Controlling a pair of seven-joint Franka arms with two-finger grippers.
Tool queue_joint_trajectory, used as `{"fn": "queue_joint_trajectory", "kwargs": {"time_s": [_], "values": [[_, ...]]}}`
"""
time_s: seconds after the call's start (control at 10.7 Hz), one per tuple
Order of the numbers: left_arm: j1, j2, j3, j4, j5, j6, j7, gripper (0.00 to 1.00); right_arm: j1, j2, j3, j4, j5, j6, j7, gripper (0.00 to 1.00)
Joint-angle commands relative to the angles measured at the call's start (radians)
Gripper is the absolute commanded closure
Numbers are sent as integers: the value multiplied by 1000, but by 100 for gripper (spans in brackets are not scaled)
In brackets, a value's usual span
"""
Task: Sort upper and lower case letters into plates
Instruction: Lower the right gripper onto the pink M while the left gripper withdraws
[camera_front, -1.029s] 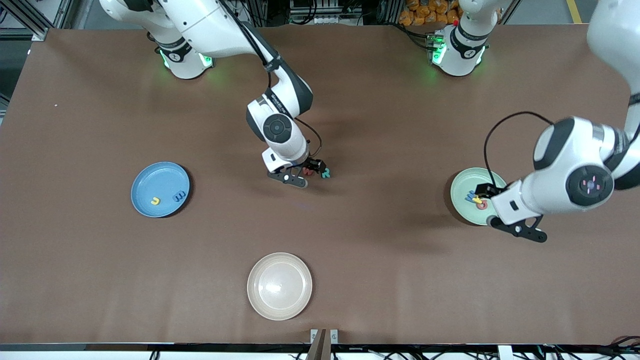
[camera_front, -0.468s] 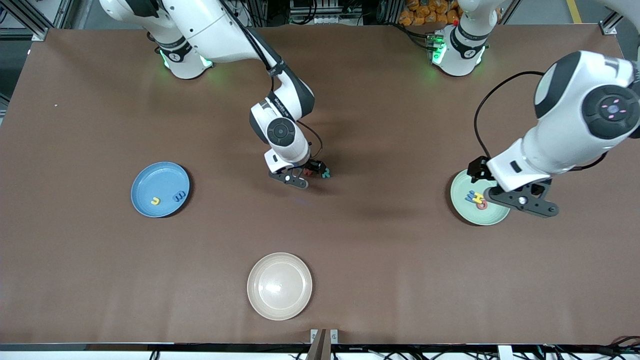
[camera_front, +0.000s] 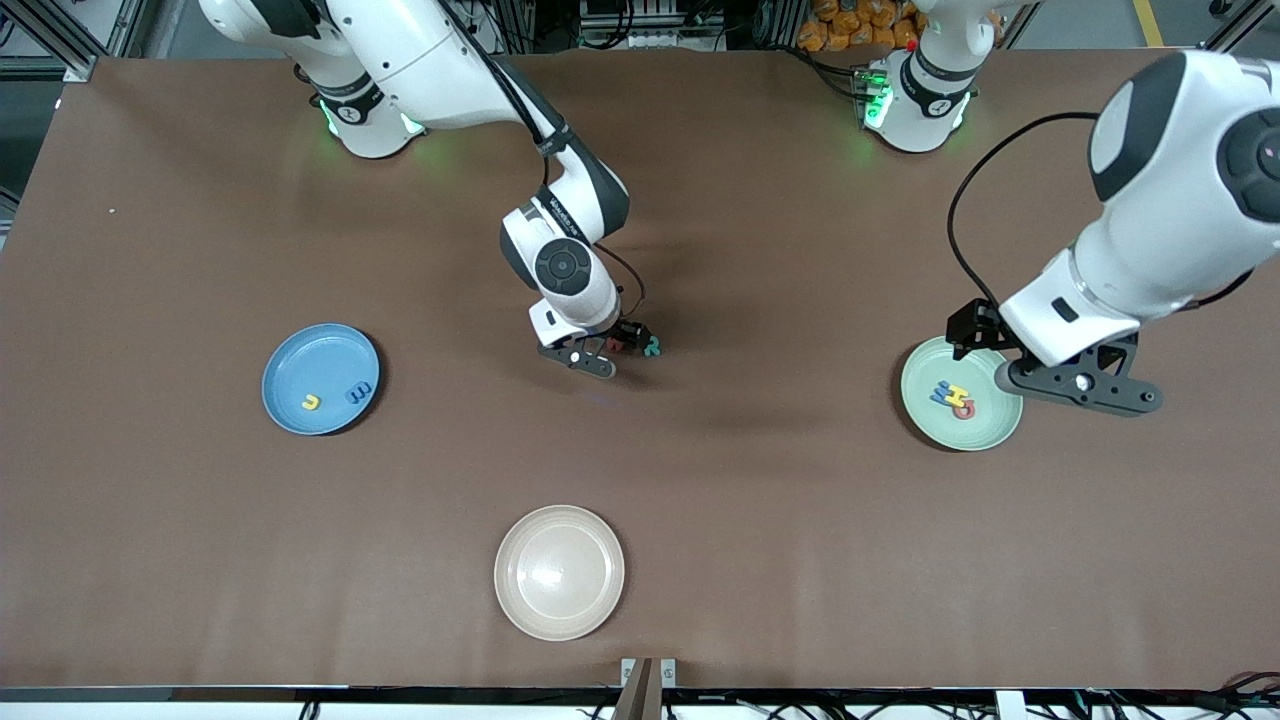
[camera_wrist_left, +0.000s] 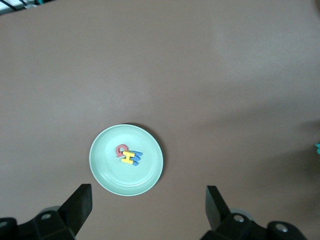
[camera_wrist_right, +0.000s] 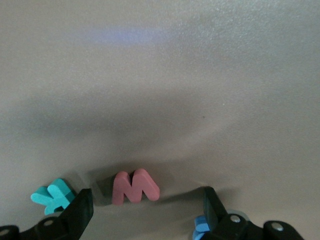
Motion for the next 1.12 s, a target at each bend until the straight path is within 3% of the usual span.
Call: {"fn": "queue_joint_trajectory", "kwargs": {"time_s": [0.0, 0.19, 0.37, 1.03], "values": [[-96, -65, 127, -7, -42, -12, 18, 0, 9, 10, -2, 16, -11, 4, 26, 15], [-136, -85, 175, -7, -38, -10, 38, 0, 9, 12, -2, 16, -11, 5, 25, 31], [-209, -97, 273, -5, -50, -10, 48, 0, 7, 12, -2, 16, -11, 13, 25, 35], [-234, -128, 333, 7, -114, -10, 47, 0, 7, 24, -2, 15, -11, 33, 18, 50]]}}
